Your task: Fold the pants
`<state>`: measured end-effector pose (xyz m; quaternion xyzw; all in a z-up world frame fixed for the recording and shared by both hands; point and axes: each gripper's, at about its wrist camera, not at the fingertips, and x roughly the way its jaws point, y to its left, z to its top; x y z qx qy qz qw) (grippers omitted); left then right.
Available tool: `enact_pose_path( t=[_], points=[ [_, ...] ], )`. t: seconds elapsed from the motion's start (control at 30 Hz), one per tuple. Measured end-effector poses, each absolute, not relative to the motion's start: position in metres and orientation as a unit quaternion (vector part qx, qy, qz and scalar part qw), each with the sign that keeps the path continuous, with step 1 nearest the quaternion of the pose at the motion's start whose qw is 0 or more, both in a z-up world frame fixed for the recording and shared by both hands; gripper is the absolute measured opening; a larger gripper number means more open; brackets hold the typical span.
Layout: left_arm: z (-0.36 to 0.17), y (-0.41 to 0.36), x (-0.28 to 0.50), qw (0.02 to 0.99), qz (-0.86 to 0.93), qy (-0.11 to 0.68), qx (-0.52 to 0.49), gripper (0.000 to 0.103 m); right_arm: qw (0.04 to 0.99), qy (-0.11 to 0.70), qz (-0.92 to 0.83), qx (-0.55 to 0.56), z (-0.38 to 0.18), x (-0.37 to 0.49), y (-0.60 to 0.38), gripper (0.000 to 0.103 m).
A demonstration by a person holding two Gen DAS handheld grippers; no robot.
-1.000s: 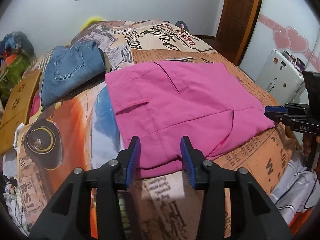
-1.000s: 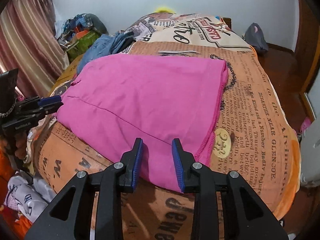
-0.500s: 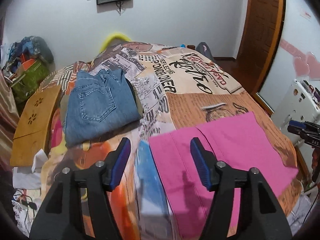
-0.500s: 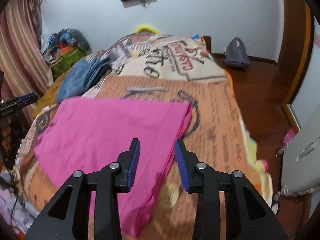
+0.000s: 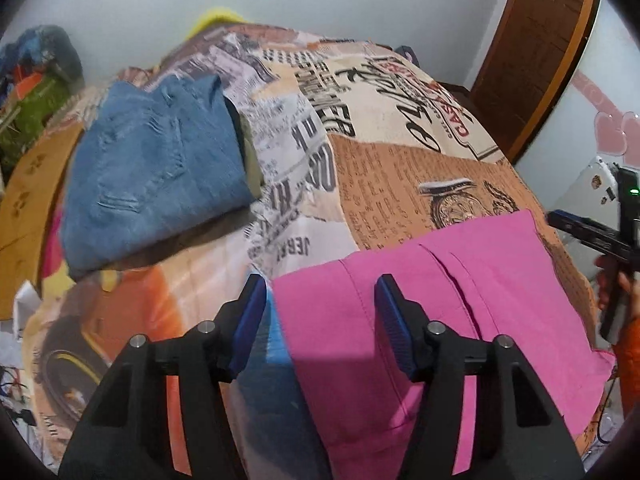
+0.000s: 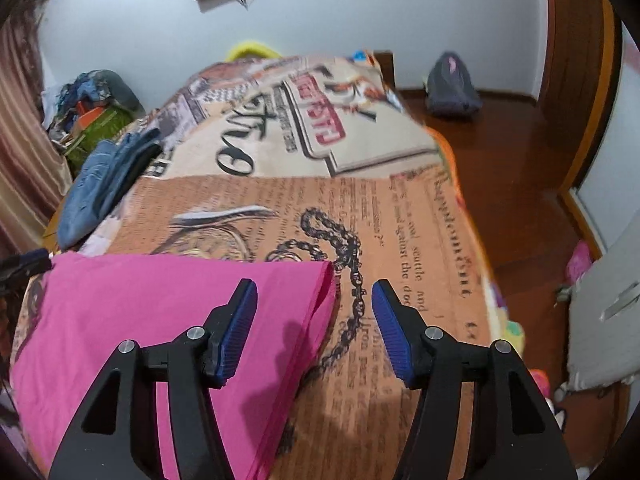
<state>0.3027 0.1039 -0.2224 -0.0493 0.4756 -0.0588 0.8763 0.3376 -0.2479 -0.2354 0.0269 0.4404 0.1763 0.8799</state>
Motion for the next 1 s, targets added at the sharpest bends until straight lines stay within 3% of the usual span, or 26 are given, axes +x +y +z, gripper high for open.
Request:
enact_pose_path(
  t=[0.37, 0.43, 0.53, 0.57, 0.6, 0.63, 0.77, 1.0],
  points=[
    [-0.241, 0.109, 0.313, 0.865, -0.073, 0.490, -0.081, 0.057, 0.852, 0.483, 0.198, 0.025, -0.278, 0.367, -0.229, 0.056],
    [-0.243, 0.111, 0.314, 0.865, -0.073, 0.488, -0.093, 0.056, 0.852, 0.481, 0.207, 0.021, -0.278, 0.366, -0.228, 0.050],
    [-0.243, 0.111, 0.315, 0.865, -0.071, 0.487, -0.098, 0.049, 0.846, 0.482, 0.224, 0.028, -0.279, 0.366, -0.225, 0.029],
    [-0.242, 0.110, 0.315, 0.866, -0.070, 0.486, -0.097, 0.039, 0.845, 0.482, 0.228, 0.026, -0.279, 0.366, -0.222, 0.021],
    [-0.240, 0.109, 0.315, 0.865, -0.077, 0.485, -0.098, 0.022, 0.845, 0.482, 0.230, 0.021, -0.279, 0.366, -0.220, 0.015],
    [-0.238, 0.107, 0.316, 0.864, -0.083, 0.486, -0.100, 0.016, 0.847, 0.480, 0.227, 0.012, -0.278, 0.365, -0.217, 0.014],
    [-0.230, 0.096, 0.312, 0.877, -0.059, 0.473, -0.052, 0.013, 0.858, 0.463, 0.221, -0.010, -0.273, 0.365, -0.209, 0.006],
    [-0.220, 0.110, 0.303, 0.887, -0.027, 0.457, -0.059, 0.013, 0.874, 0.433, 0.215, -0.052, -0.262, 0.376, -0.192, 0.005]
  ],
)
